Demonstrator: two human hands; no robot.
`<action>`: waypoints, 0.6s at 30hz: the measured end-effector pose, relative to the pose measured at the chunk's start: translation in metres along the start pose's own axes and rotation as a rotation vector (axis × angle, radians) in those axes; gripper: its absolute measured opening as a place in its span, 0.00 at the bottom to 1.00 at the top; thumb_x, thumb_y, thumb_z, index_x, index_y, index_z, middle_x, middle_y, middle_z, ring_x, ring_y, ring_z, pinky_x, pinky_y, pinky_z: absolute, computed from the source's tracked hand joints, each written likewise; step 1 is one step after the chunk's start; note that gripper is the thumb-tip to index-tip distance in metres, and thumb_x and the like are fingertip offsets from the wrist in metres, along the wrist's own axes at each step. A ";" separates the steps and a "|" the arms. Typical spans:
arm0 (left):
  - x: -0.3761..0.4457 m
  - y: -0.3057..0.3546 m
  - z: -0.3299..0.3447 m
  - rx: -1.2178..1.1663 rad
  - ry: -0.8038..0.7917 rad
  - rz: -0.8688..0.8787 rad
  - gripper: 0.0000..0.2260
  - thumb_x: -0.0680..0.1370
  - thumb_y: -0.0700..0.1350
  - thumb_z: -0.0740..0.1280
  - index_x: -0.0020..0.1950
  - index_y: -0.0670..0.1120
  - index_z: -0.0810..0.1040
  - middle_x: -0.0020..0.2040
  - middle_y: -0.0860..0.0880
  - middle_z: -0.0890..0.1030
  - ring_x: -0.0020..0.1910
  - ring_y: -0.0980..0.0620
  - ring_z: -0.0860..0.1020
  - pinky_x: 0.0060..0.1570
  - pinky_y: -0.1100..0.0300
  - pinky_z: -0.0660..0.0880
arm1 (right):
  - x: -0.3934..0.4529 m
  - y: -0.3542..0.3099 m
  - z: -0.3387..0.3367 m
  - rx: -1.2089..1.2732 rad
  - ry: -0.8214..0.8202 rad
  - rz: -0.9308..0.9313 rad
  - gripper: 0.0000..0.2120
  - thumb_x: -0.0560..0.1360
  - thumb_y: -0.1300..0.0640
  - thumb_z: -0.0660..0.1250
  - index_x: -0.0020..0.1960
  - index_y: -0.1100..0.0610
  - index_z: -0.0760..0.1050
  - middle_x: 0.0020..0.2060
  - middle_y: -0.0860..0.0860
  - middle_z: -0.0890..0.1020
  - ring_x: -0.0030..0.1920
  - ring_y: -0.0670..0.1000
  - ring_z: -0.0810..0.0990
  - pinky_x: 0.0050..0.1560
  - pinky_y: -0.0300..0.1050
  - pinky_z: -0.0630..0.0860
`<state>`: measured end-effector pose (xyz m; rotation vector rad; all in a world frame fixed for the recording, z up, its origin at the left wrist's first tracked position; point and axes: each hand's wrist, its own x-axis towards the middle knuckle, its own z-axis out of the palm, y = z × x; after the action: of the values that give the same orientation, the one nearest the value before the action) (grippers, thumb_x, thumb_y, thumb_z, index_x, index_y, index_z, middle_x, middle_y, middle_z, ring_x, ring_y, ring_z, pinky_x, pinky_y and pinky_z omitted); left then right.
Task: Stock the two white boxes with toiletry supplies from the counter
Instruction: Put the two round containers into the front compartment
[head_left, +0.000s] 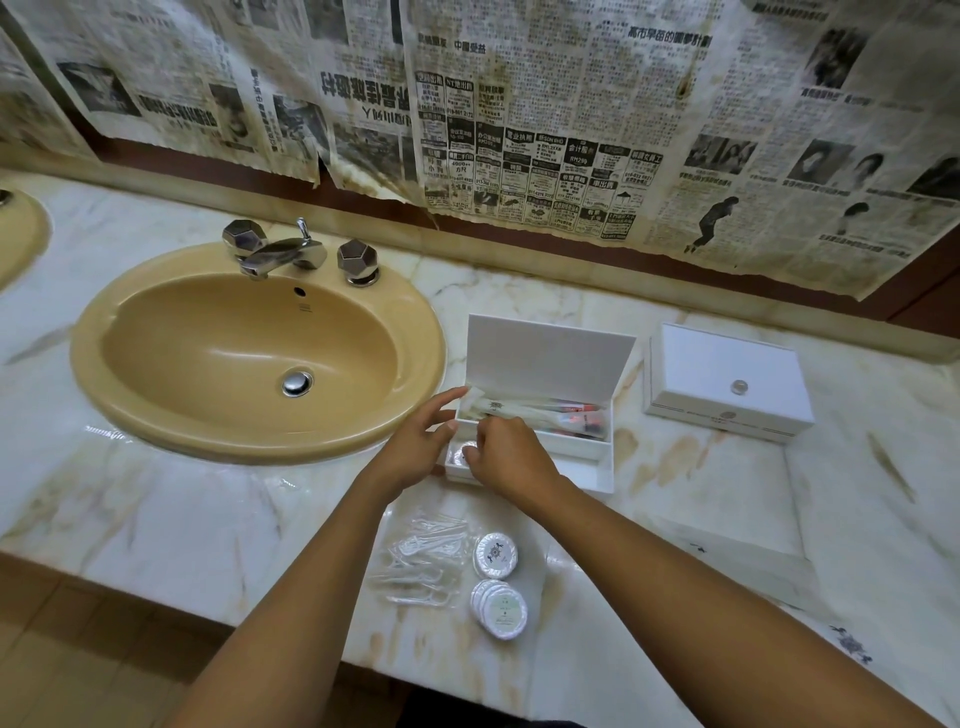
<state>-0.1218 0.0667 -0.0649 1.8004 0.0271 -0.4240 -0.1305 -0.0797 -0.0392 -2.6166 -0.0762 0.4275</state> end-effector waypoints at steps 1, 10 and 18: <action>0.000 0.000 0.000 0.003 0.001 0.003 0.19 0.83 0.42 0.59 0.69 0.64 0.70 0.62 0.63 0.72 0.61 0.70 0.70 0.54 0.53 0.79 | 0.000 0.000 0.000 0.017 -0.012 0.000 0.06 0.75 0.56 0.63 0.43 0.59 0.74 0.44 0.58 0.81 0.45 0.58 0.79 0.39 0.42 0.67; 0.001 -0.002 0.001 0.006 -0.005 0.004 0.20 0.83 0.43 0.58 0.66 0.68 0.71 0.64 0.59 0.74 0.67 0.61 0.70 0.59 0.46 0.77 | -0.025 0.001 -0.019 0.028 0.072 -0.111 0.11 0.76 0.52 0.65 0.55 0.57 0.76 0.50 0.53 0.81 0.51 0.54 0.78 0.43 0.43 0.70; 0.002 -0.001 0.002 0.013 0.007 -0.053 0.19 0.84 0.46 0.58 0.66 0.69 0.70 0.66 0.52 0.73 0.68 0.56 0.69 0.61 0.48 0.74 | -0.070 0.007 -0.019 -0.123 -0.007 -0.211 0.12 0.75 0.48 0.65 0.56 0.51 0.77 0.51 0.51 0.81 0.51 0.54 0.79 0.48 0.46 0.73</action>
<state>-0.1212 0.0645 -0.0670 1.8170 0.0777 -0.4566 -0.1909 -0.1038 -0.0072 -2.6904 -0.3880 0.3676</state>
